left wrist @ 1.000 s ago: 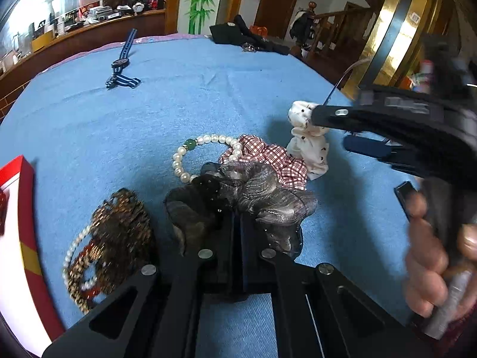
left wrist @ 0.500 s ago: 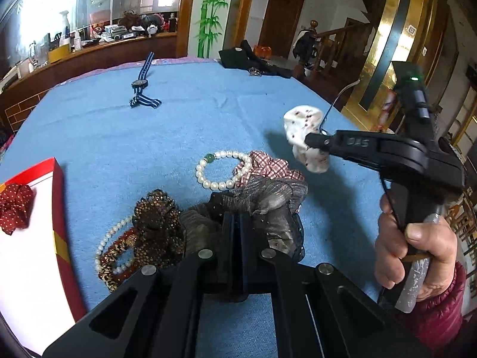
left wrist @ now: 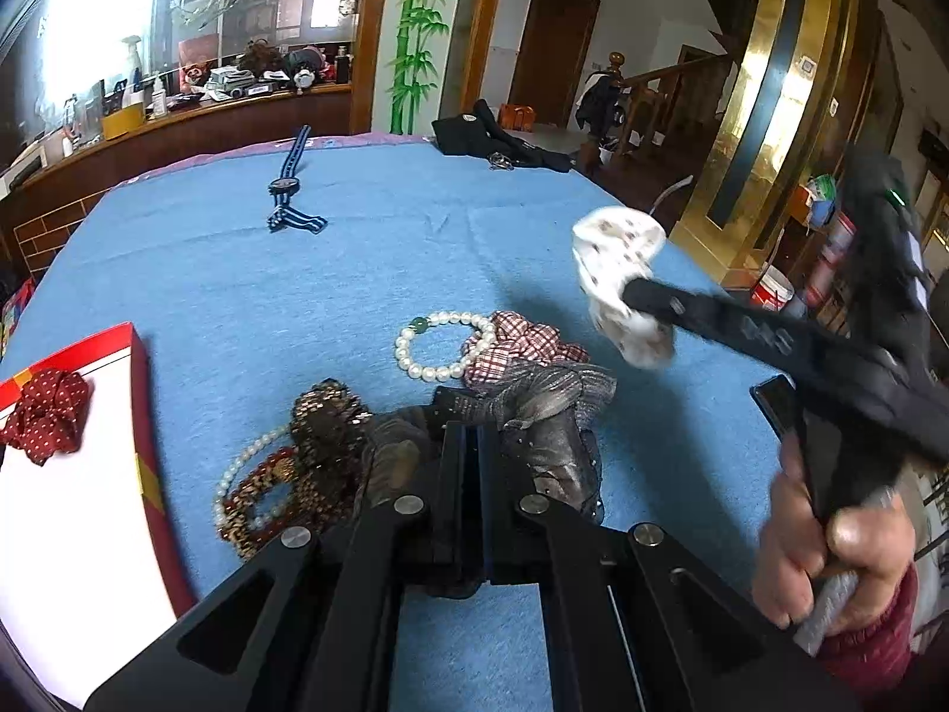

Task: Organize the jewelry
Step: 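Grasp the white polka-dot scrunchie with the right gripper while the left holds the grey one, then carry the grey and white scrunchies into the white box with both grippers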

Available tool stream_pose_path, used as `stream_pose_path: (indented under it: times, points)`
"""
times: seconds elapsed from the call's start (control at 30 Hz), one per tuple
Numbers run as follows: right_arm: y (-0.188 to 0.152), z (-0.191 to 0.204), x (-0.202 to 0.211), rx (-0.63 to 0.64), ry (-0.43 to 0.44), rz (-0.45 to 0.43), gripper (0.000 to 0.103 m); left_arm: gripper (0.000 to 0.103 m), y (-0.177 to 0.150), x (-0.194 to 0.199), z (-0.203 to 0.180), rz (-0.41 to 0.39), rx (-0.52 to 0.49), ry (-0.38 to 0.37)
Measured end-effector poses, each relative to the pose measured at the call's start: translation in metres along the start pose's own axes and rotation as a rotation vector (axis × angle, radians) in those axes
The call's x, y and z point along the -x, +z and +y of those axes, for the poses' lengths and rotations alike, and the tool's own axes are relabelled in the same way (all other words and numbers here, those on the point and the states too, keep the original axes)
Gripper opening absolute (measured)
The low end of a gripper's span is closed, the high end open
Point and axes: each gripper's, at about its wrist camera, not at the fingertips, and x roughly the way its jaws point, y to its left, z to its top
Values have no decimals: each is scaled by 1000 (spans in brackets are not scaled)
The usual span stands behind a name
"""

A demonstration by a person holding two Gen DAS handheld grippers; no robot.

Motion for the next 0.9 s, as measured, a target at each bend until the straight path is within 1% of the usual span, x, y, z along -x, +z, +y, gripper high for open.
stream_pose_path:
  times: [0.13, 0.27, 0.43, 0.6, 0.9]
  points:
    - [-10, 8, 17, -4, 19, 5, 10, 3, -2, 11, 5, -19, 6, -6]
    - [-8, 17, 36, 2, 36, -12, 10, 3, -4, 25, 10, -43, 17, -12]
    - [-9, 39, 50, 41, 49, -26, 10, 3, -5, 41, 22, -74, 31, -9]
    - [-11, 60, 52, 62, 70, -6, 10, 3, -9, 62, 40, -108, 62, 4]
    - [-20, 102, 45, 123, 107, 32, 11, 3, -21, 94, 91, -163, 144, 50]
